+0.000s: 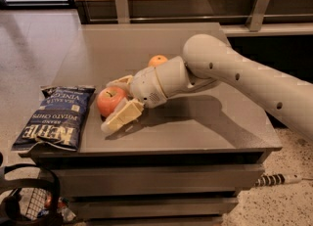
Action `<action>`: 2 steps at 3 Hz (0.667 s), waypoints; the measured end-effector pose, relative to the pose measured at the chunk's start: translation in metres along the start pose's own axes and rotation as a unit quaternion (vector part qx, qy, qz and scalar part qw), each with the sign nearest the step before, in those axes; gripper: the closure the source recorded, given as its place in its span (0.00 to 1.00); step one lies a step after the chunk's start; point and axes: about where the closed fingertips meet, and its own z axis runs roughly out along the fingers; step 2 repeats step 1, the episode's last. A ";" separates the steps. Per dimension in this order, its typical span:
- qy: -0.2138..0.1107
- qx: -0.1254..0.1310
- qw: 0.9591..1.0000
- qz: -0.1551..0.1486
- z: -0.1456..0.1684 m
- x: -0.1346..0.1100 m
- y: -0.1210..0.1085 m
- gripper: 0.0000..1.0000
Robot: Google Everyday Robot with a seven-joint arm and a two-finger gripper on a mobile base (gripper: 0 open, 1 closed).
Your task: Move apple near blue chip bag
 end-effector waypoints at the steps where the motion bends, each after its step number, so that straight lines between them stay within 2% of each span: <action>1: 0.000 0.000 1.000 0.000 0.000 0.000 0.000 0.00; 2: 0.000 0.000 1.000 0.000 0.000 0.000 0.000 0.00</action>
Offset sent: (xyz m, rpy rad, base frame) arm 0.0000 0.0000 0.0000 0.0000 0.0000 0.0000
